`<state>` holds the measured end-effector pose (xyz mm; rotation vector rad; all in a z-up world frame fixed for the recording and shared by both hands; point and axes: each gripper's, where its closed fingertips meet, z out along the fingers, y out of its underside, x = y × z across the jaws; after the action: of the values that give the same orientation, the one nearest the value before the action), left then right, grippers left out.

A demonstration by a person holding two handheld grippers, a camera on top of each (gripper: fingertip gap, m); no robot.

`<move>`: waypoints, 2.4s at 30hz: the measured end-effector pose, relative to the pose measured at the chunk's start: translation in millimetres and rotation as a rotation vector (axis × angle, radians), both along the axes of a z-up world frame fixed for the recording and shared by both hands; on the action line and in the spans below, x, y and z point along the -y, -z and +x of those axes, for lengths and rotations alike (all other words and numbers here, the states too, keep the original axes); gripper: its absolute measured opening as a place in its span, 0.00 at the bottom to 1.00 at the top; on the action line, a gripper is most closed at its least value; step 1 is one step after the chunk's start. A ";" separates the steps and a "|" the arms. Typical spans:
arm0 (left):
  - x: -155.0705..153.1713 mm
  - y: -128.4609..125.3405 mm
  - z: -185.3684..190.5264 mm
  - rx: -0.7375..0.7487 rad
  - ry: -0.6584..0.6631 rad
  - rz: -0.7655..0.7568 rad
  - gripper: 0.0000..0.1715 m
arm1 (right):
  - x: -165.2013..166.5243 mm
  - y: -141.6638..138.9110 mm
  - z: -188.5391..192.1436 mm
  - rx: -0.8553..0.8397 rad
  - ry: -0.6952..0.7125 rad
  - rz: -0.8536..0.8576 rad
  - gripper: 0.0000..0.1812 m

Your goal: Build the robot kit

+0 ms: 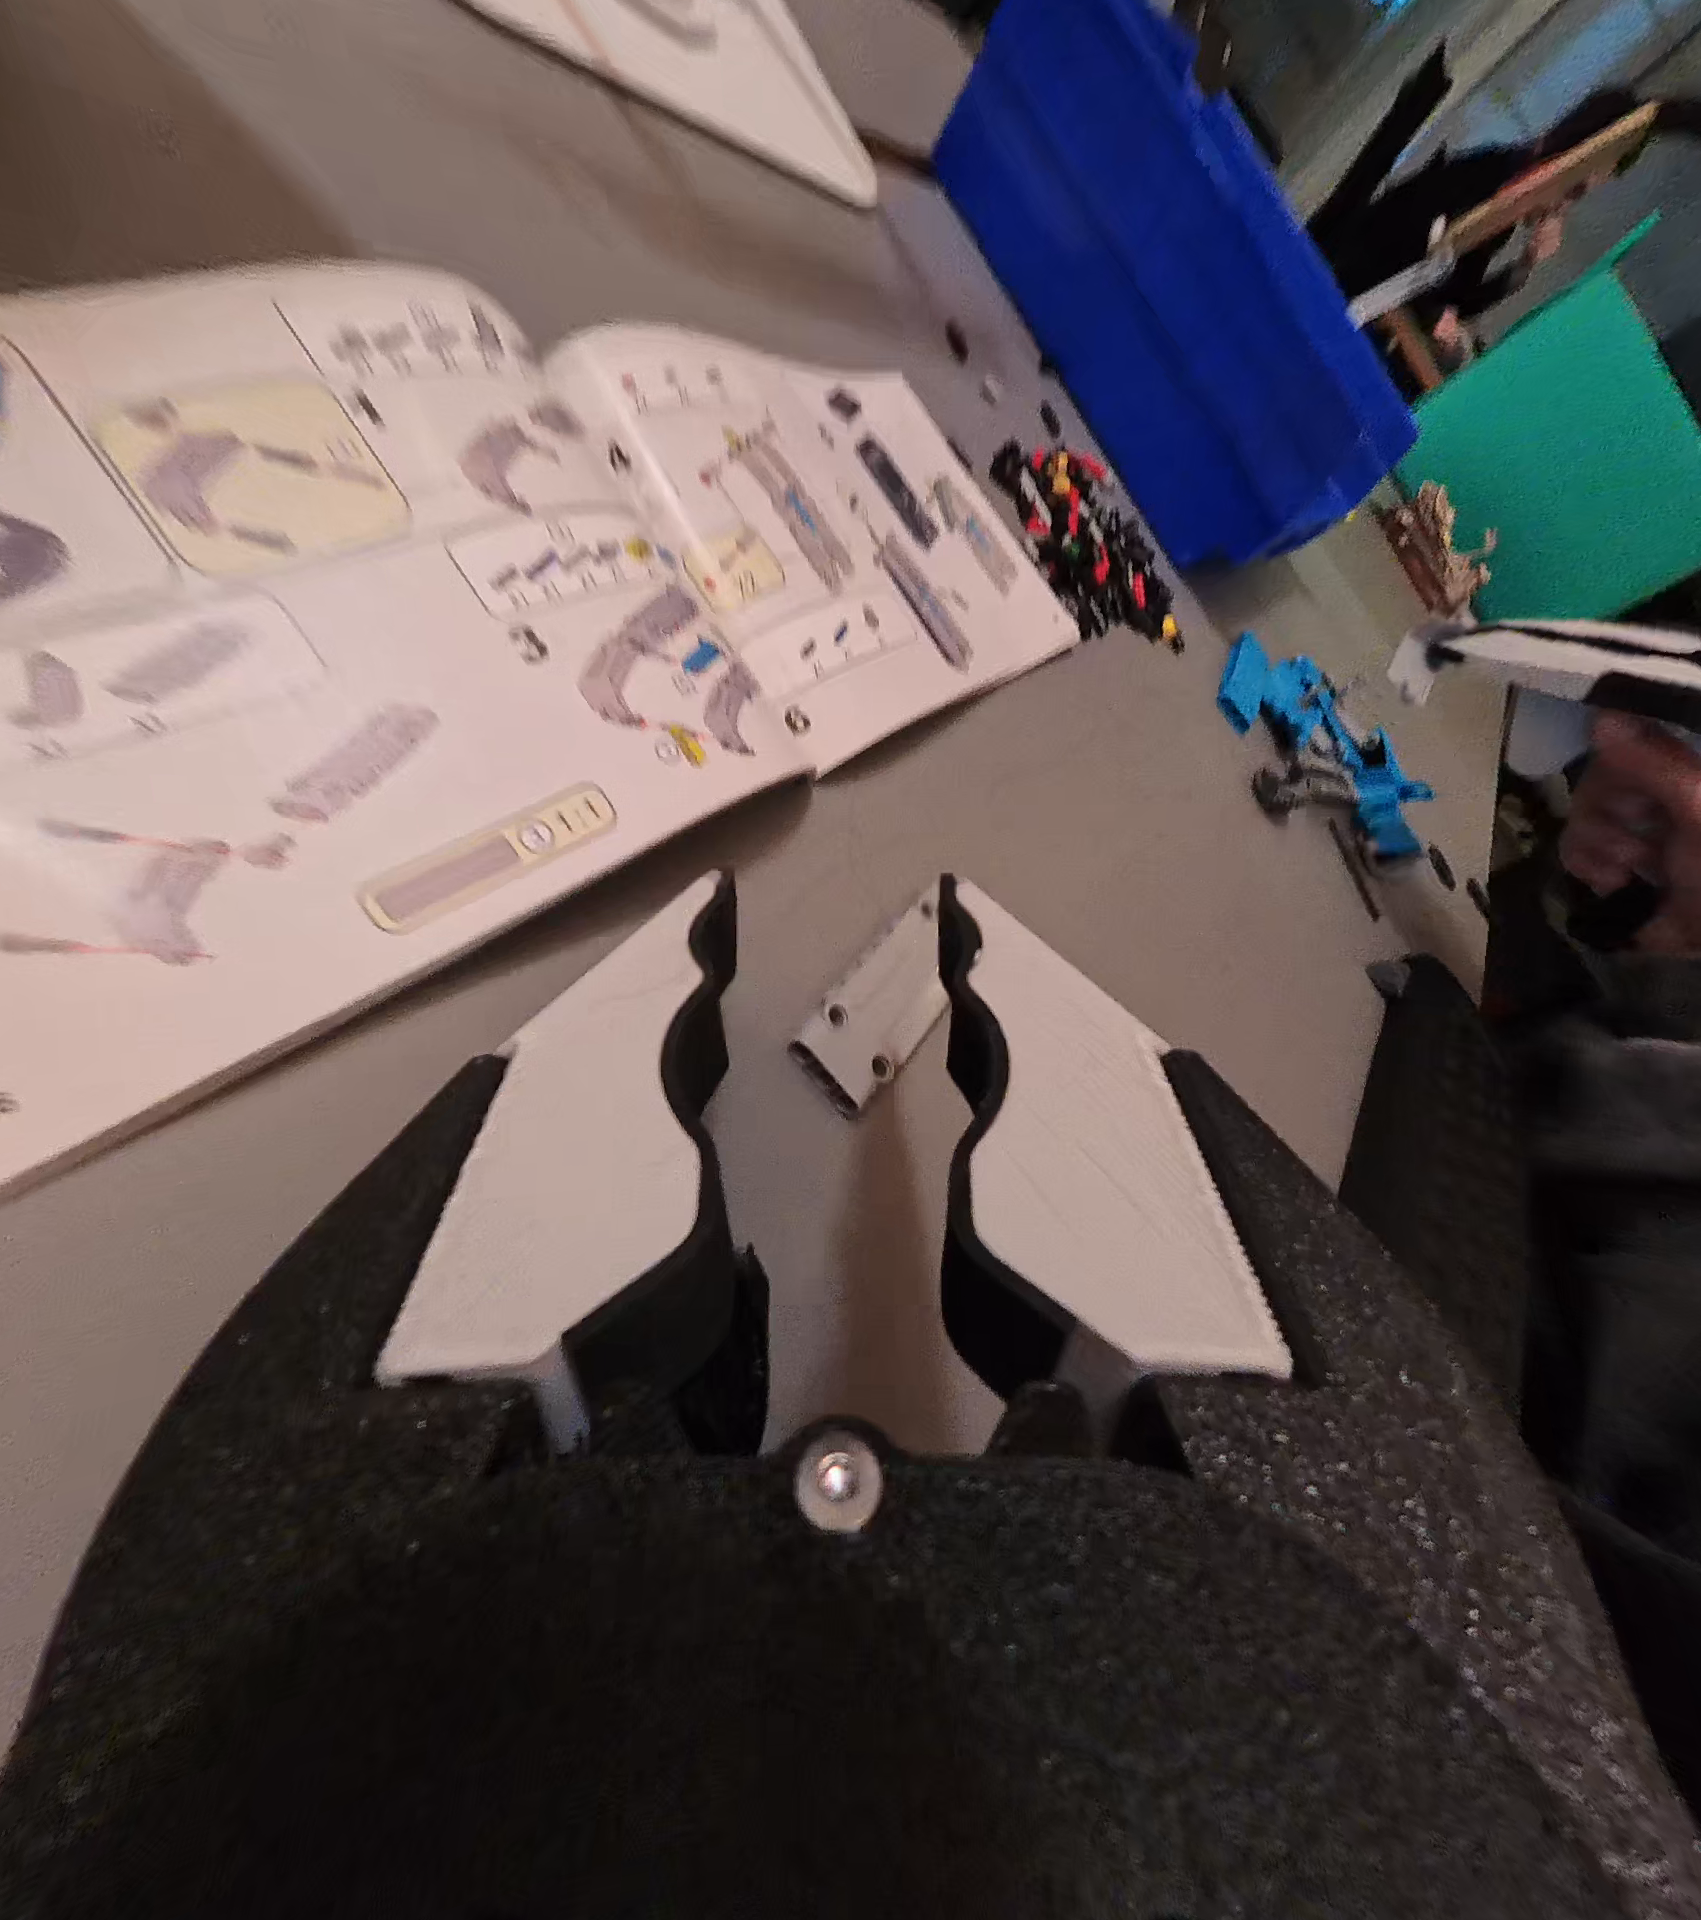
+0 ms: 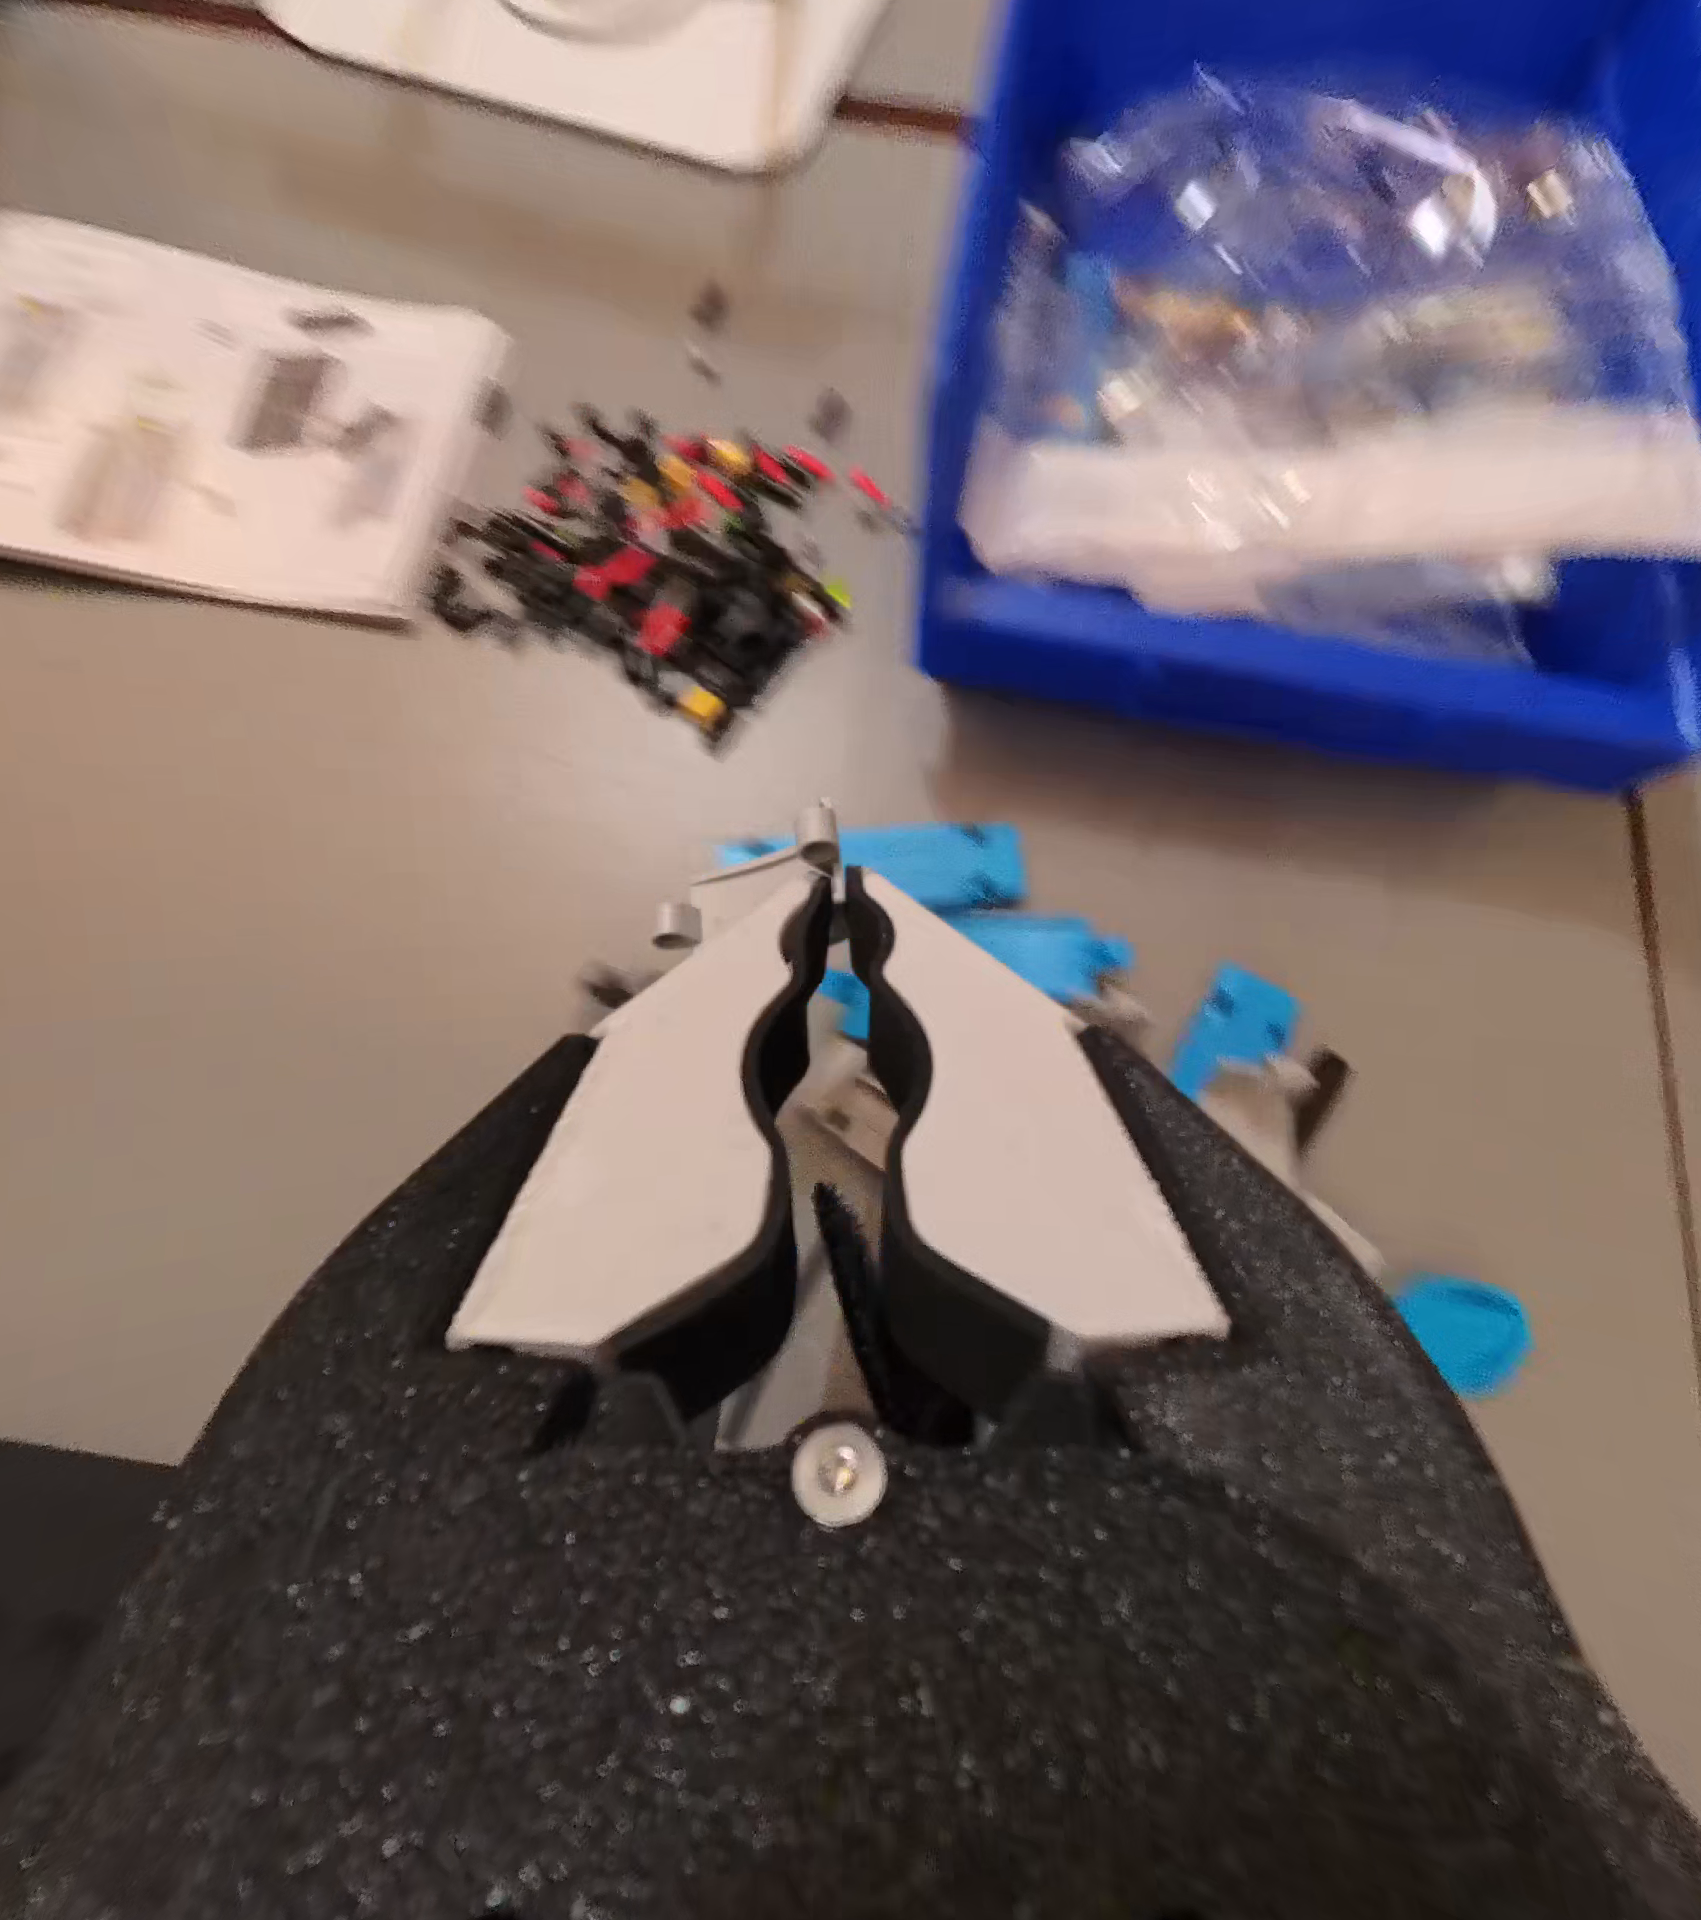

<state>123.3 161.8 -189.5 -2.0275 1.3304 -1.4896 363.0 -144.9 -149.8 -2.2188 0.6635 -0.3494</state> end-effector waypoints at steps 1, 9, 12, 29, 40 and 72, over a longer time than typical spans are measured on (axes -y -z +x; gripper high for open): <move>-4.0 -6.1 0.1 0.031 -0.020 -0.004 0.22 | -19.3 -8.5 -12.7 0.001 -0.051 0.035 0.01; -41.2 -5.2 -8.5 -0.015 -0.157 0.276 0.21 | -187.2 15.4 -151.4 -0.198 -0.410 0.179 0.01; -42.3 -7.1 -7.8 -0.029 -0.157 0.426 0.21 | -214.8 41.7 -190.1 -0.218 -0.501 0.166 0.01; -27.7 -10.0 0.0 0.012 -0.092 0.492 0.21 | -219.9 73.8 -197.8 -0.129 -0.621 0.061 0.01; -27.2 -10.2 -1.0 0.015 -0.092 0.462 0.21 | -205.0 29.7 -156.0 -0.201 -0.546 0.263 0.14; -26.5 -13.6 -5.0 0.058 -0.102 0.311 0.21 | -182.9 80.1 31.6 -0.136 -0.205 -0.188 0.03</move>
<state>118.4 188.2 -175.9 -1.8128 1.3203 -1.2032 394.6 38.0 -229.9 -2.4820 0.4840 -0.1636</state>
